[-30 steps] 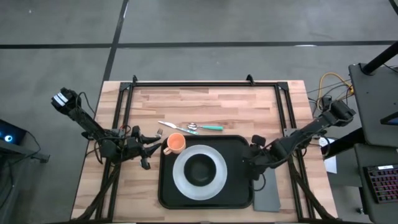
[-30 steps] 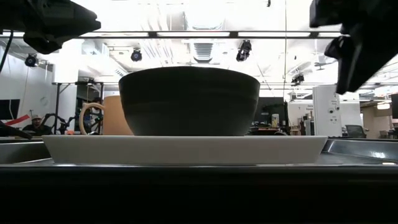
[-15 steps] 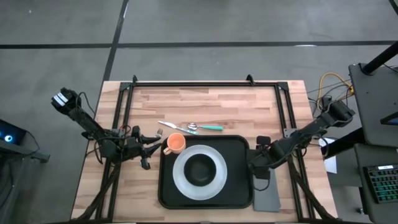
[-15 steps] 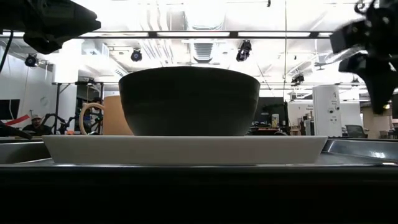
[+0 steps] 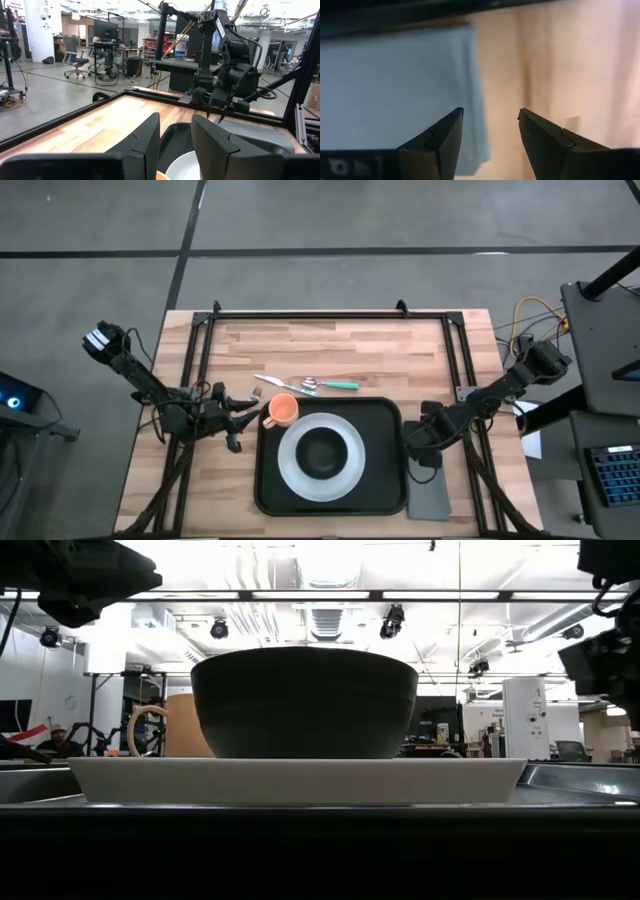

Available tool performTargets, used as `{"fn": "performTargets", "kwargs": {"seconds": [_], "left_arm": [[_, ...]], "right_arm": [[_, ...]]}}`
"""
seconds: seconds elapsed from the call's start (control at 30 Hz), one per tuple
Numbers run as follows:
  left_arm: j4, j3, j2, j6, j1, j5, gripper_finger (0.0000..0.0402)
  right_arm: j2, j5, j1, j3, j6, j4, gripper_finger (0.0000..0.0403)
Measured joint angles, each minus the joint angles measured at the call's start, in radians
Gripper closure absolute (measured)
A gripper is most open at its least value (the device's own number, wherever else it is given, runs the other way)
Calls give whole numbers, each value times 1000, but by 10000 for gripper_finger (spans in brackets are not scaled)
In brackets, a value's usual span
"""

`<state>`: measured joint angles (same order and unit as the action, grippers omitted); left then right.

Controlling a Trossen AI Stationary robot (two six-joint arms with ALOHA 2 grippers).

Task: Set up tray
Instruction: Put the gray napkin on the black tray to the right of the white plate

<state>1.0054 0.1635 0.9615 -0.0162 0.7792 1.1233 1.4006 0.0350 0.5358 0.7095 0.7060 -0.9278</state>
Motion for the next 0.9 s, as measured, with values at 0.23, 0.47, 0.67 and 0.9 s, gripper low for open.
{"fn": "performTargets", "kwargs": {"seconds": [0.23,0.47,0.67,0.9], "left_arm": [[0,0,0,3,0,0,308],[0,0,0,16,0,-8,308],[0,0,0,16,0,-8,308],[0,0,0,16,0,-8,308]], "right_arm": [[7,-4,12,-16,-7,80,220],[4,13,12,-97,4,192,220],[4,0,12,-115,10,212,227],[6,-57,11,-119,10,235,316]]}}
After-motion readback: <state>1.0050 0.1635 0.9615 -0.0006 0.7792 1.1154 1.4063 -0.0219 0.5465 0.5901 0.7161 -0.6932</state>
